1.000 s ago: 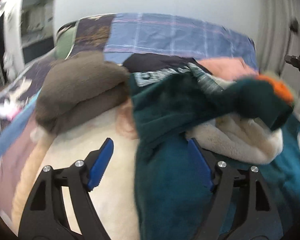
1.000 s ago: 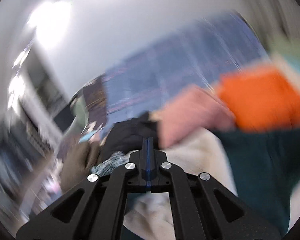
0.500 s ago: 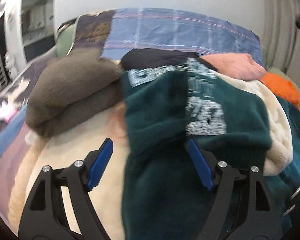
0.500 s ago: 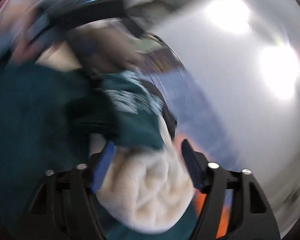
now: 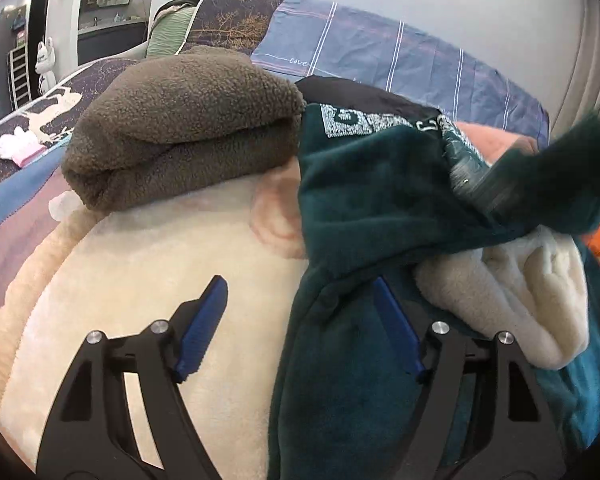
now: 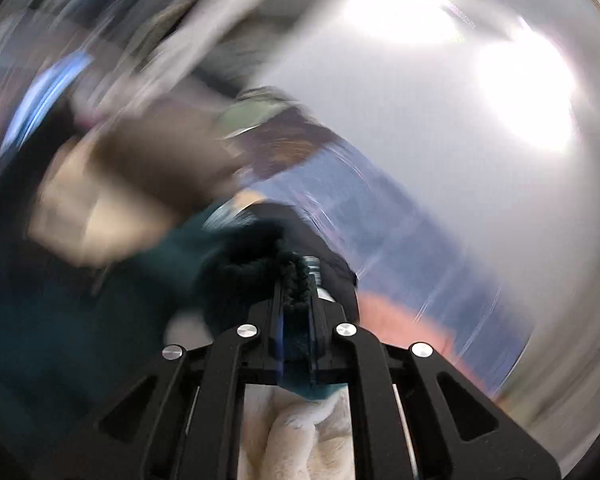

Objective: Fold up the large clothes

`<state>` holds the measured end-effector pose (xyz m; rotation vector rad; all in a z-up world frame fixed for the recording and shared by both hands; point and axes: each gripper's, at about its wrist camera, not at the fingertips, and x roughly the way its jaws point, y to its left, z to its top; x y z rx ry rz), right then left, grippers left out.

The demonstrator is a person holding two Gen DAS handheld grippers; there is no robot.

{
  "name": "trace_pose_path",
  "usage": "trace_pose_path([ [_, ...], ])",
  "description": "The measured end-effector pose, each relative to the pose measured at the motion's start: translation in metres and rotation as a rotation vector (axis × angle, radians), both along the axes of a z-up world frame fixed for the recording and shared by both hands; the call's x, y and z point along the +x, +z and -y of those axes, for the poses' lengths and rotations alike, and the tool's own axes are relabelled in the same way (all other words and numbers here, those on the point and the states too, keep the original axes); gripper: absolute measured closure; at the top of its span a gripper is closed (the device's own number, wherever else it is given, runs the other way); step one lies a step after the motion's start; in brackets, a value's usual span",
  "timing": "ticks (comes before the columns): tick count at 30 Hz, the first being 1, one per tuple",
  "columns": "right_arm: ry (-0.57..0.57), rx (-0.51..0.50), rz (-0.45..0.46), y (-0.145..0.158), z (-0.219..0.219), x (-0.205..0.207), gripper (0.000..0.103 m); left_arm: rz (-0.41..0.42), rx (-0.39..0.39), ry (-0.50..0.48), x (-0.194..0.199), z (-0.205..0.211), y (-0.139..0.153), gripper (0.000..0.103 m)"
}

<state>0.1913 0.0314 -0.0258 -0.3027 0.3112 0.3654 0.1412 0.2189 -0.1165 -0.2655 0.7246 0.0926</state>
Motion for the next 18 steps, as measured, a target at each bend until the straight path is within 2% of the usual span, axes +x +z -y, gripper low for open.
trace_pose_path([
  [1, -0.044, 0.13, -0.074, 0.013, 0.026, 0.014, 0.094, 0.004, -0.003, -0.006, -0.001, 0.001, 0.001, 0.027],
  [3, -0.164, 0.493, -0.321, 0.026, 0.108, 0.054, 0.094, 0.021, 0.007, -0.032, -0.002, 0.006, 0.005, 0.027],
  [4, -0.222, 0.651, -0.435, 0.017, 0.144, 0.069, 0.094, 0.035, 0.021, -0.051, -0.004, 0.011, 0.009, 0.027],
  [6, -0.3, 0.857, -0.604, -0.009, 0.193, 0.087, 0.093, 0.058, 0.067, -0.1, -0.005, 0.023, 0.017, 0.027],
  [7, -0.362, 0.923, -0.701, -0.028, 0.219, 0.097, 0.089, 0.066, 0.095, -0.123, -0.005, 0.03, 0.021, 0.026],
  [8, -0.407, 0.932, -0.751, -0.039, 0.233, 0.099, 0.086, 0.071, 0.126, -0.142, -0.004, 0.037, 0.025, 0.026],
  [9, -0.436, 0.93, -0.795, -0.053, 0.248, 0.101, 0.075, 0.072, 0.168, -0.162, -0.002, 0.045, 0.028, 0.026],
  [10, -0.427, 0.935, -0.81, -0.062, 0.249, 0.098, 0.059, 0.066, 0.205, -0.186, 0.001, 0.052, 0.03, 0.025],
  [12, -0.325, 0.936, -0.823, -0.072, 0.251, 0.1, 0.041, 0.06, 0.276, -0.22, 0.009, 0.063, 0.031, 0.025],
  [14, -0.257, 0.877, -0.806, -0.069, 0.233, 0.105, 0.033, 0.044, 0.344, -0.244, 0.019, 0.073, 0.03, 0.025],
  [15, -0.252, 0.806, -0.796, -0.069, 0.222, 0.111, 0.026, 0.03, 0.37, -0.255, 0.025, 0.077, 0.028, 0.025],
  [16, -0.271, 0.758, -0.791, -0.066, 0.219, 0.103, 0.025, 0.015, 0.389, -0.264, 0.03, 0.08, 0.026, 0.025],
  [18, -0.286, 0.733, -0.801, -0.077, 0.212, 0.113, 0.025, -0.017, 0.424, -0.281, 0.04, 0.085, 0.02, 0.025],
])
